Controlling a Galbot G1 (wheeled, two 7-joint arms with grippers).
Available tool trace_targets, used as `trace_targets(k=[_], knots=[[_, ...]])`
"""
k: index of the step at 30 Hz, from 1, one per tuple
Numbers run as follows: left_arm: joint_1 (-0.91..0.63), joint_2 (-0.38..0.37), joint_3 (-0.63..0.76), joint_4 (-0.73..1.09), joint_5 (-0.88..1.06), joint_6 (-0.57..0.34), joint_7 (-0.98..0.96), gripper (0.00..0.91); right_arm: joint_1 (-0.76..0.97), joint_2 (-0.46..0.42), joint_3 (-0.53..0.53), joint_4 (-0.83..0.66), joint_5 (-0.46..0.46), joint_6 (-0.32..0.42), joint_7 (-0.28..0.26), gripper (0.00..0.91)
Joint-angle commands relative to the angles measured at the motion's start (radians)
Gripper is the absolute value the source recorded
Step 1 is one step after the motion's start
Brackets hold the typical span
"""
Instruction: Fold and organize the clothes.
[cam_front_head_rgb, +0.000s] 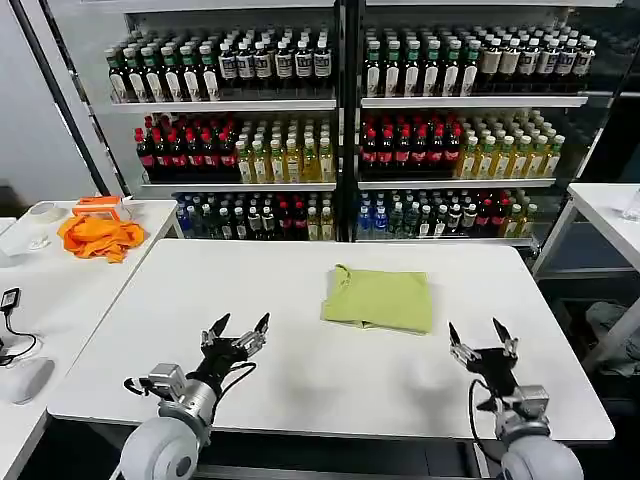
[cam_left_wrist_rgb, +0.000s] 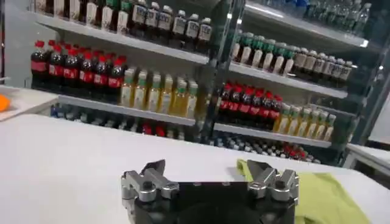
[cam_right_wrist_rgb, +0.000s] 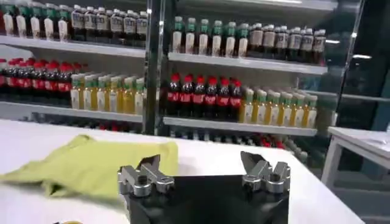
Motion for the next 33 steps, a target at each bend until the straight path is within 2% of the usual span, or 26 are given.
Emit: trace_targets(k=[1, 10, 15, 33], knots=[[0.052, -0.014, -0.001, -0.029, 0.073, -0.008, 0.001, 0.907, -0.174, 0.031, 0.076, 0.132, -0.002, 0.03, -0.01, 0.907], [0.069, -0.009, -0.009, -0.036, 0.095, -0.011, 0.003, 0.907, -0.163, 0.051, 0.063, 0.141, -0.04, 0.066, 0.013, 0.907], [0.071, -0.006, -0.02, -0.039, 0.106, -0.012, 0.003, 0.907, -0.151, 0.059, 0.058, 0.14, -0.07, 0.045, 0.02, 0.907], [0.044, 0.006, -0.023, -0.007, 0.104, -0.054, 0.005, 0.907, -0.18, 0.073, 0.069, 0.191, -0.036, 0.029, 0.045, 0.907]])
